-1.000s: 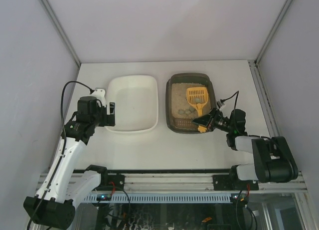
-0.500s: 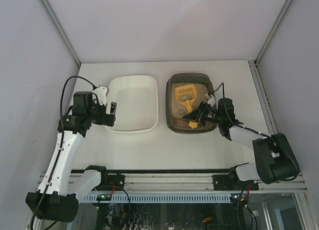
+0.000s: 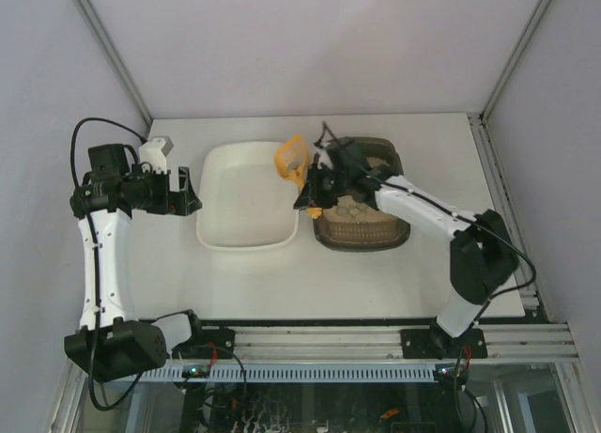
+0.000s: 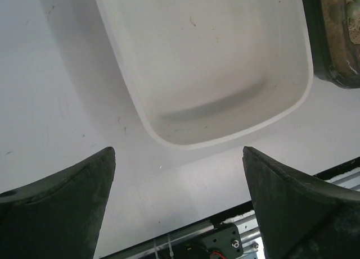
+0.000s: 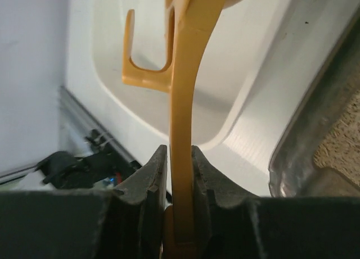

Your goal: Clean the litter box

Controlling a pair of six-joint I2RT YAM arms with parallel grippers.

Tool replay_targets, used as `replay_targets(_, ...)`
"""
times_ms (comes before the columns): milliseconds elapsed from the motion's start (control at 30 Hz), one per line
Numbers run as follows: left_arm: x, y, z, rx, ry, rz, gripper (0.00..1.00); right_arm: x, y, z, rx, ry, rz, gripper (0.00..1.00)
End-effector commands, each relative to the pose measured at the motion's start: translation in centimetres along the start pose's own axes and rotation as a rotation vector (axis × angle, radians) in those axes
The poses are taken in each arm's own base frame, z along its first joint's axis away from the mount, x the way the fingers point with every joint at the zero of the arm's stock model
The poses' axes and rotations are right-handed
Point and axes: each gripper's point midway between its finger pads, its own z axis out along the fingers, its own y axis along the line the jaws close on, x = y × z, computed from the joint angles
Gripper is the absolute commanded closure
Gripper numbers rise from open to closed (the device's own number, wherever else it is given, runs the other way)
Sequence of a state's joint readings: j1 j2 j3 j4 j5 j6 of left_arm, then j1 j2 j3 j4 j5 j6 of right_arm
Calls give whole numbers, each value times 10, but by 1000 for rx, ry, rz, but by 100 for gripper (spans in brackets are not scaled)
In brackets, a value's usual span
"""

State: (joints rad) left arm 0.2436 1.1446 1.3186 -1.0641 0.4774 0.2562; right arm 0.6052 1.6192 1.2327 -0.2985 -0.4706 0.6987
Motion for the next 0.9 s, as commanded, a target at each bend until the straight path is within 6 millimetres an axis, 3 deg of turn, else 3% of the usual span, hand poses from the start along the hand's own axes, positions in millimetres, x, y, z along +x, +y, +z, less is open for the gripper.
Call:
replay_targets(0, 7, 2, 0, 30, 16, -15, 2, 19, -21, 12, 415, 81, -246, 100)
replay_targets(133, 14, 13, -2, -22, 19, -12, 2, 15, -17, 27, 672, 65, -462, 100)
replay_targets(300, 30, 14, 2, -26, 48, -16, 3, 3, -9, 24, 933, -22, -688, 100)
replay_targets(433, 39, 16, 8, -29, 72, -28, 3, 4, -4, 23, 982, -39, -754, 100)
replay_targets(567, 39, 20, 11, -41, 75, -34, 2, 2, 0, 17, 946, -65, -710, 100)
replay_targets(700, 26, 18, 14, -65, 57, -17, 2, 1, 10, -6, 770, -79, -553, 100)
replay_targets(767, 12, 12, 22, -101, 32, 19, 1, 1, 6, -30, 662, -81, -446, 100)
replay_targets(867, -23, -13, 37, -120, -39, 75, 0, 15, -18, -71, 535, -31, -272, 100)
